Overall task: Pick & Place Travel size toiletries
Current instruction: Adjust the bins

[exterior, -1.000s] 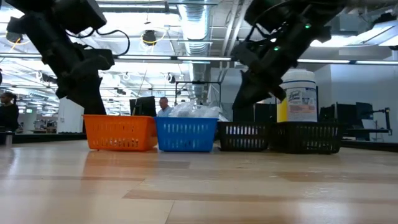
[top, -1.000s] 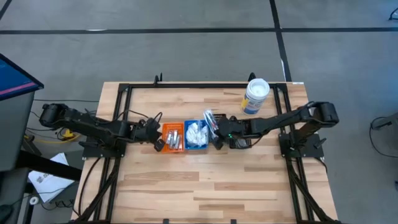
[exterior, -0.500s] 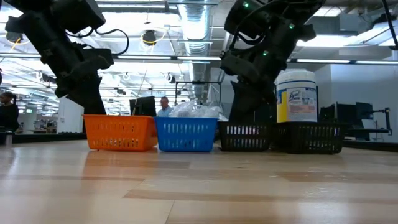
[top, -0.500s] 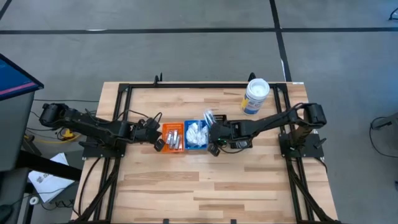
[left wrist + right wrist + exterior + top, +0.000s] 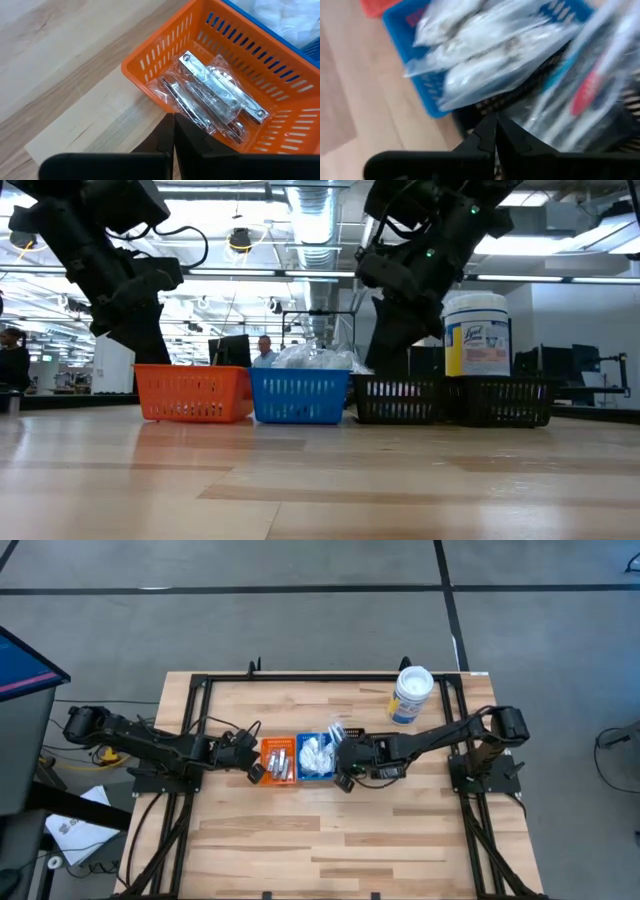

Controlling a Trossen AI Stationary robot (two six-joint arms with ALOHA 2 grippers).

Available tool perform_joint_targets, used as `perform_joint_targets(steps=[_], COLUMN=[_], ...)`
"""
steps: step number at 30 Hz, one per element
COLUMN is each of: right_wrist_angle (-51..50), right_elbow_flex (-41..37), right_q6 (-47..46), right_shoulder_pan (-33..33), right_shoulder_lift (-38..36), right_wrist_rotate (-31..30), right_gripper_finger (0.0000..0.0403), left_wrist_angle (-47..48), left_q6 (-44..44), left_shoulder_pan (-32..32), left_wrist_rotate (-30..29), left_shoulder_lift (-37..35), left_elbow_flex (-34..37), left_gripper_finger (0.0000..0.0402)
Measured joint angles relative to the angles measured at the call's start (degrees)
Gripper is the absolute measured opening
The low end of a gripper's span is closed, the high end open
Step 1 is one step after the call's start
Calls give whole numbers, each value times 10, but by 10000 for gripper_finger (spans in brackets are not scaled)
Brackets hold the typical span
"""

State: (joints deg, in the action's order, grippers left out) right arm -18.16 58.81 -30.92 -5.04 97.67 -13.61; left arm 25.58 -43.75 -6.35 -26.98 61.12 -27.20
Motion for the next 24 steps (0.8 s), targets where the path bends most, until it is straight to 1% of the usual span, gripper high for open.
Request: perform_joint_targets(steps=[4, 9, 12, 14, 15, 19, 22, 24], right_wrist_angle=[-11, -22, -20, -30, -43, -101, -153, -201], right_elbow_flex=[0, 0, 0, 3, 4, 6, 6, 6], right_q6=[0, 0, 12, 13, 9, -35, -71, -116], right_shoulder_pan=[-1, -8, -14, -16, -15, -20, -45, -70], right_shoulder_lift=[2, 2, 2, 0, -7, -56, -100, -133], right_wrist_rotate=[30, 33, 48, 44, 29, -62, -97, -121], right_gripper_finger=[0, 0, 0, 0, 0, 0, 0, 0], left_wrist_angle=[-1, -1, -1, -1, -2, -3, -3, -3], left_q6=[2, 2, 2, 6, 10, 11, 14, 14], left_shoulder_pan=[0, 0, 0, 0, 0, 0, 0, 0], left_wrist_rotate=[0, 0, 0, 0, 0, 0, -2, -2], left_shoulder_lift=[0, 0, 0, 0, 0, 0, 0, 0], left_elbow_flex=[0, 0, 0, 0, 0, 0, 0, 0], left_gripper_finger=[1, 1, 1, 1, 1, 1, 1, 1])
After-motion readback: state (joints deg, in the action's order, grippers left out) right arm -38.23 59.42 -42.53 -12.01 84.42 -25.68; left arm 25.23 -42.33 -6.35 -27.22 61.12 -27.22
